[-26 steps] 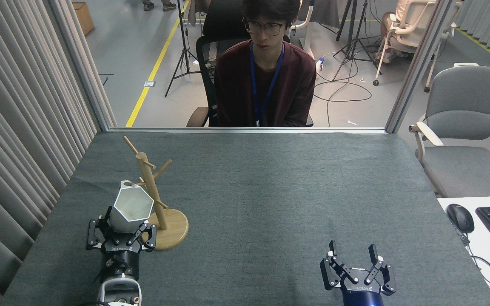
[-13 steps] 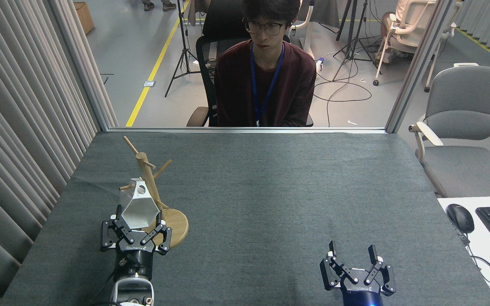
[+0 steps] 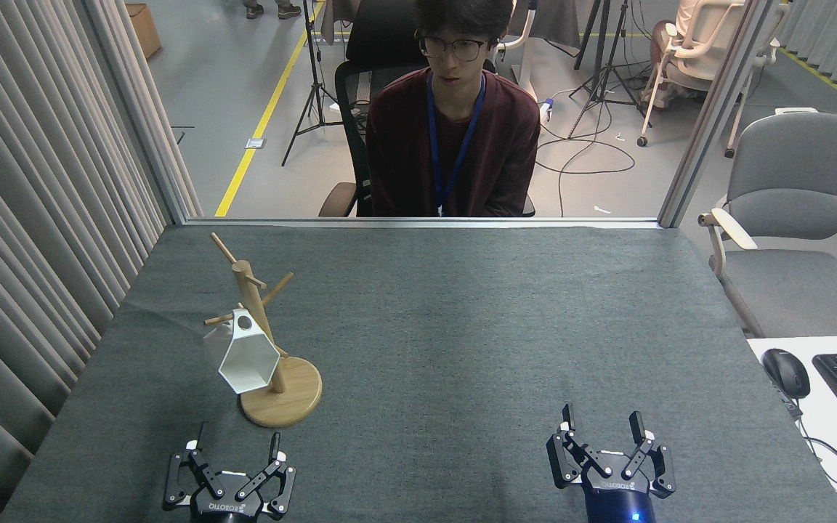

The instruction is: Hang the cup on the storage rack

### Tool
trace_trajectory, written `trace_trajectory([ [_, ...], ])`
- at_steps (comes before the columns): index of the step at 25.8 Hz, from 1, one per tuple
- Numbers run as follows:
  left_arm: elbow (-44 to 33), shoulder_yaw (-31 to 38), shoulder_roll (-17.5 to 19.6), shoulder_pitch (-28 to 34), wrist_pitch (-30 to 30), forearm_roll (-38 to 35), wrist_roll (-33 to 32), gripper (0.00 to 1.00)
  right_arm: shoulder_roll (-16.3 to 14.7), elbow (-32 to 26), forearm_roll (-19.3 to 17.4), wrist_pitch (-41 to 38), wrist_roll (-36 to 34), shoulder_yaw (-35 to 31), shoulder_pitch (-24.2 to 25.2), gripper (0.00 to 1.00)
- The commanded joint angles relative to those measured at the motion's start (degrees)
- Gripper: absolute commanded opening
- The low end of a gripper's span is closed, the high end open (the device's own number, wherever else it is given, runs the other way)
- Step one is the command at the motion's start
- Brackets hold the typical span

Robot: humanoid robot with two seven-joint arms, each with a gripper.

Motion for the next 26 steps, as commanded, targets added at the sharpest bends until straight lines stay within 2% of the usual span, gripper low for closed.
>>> trace_trajectory([
  [1, -4.31, -0.18, 0.36, 1.61, -4.92, 11.82, -0.64, 1.00, 0.15, -0.05, -0.01, 0.28, -0.42, -0.11, -0.40, 0.98],
  [4, -6.42, -0.18, 0.54, 1.88, -11.34, 21.40, -0.90, 1.00, -0.56, -0.58, -0.10, 0.46, -0.34, -0.46, -0.22, 0.98],
  [9, -6.77, -0.79, 0.45, 2.32, -11.87, 21.58, -1.52, 1.00, -1.70, -3.12, 0.69, 0.37, -0.25, -0.37, 1.01, 0.98],
  [15, -6.77, -1.76, 0.54, 2.49, -10.11, 21.49, -1.52, 1.00, -3.10, -6.38, 0.87, 0.11, -0.25, -0.46, 5.75, 0.98],
  [26, -7.92, -3.08, 0.80, 2.93, -9.93, 19.82, -1.43, 1.00, -3.81, -6.29, 0.87, -2.53, -0.34, -0.46, 5.93, 0.98],
])
